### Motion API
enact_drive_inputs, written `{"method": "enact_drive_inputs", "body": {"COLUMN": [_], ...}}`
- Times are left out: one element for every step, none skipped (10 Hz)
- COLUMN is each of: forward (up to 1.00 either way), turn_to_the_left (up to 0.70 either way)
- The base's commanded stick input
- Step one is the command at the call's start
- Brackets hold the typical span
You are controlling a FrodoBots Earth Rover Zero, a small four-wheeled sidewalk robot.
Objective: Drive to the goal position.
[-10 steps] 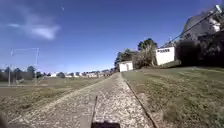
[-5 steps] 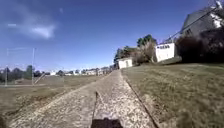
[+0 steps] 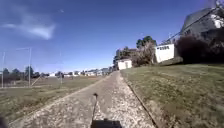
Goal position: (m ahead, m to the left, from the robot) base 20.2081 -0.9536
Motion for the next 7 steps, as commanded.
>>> {"method": "enact_drive_inputs", "body": {"forward": [0.50,0.50,0.50,0.50,0.50,0.50,0.50], "turn_to_the_left": [0.00,0.00,0.00,0.00,0.00,0.00,0.00]}}
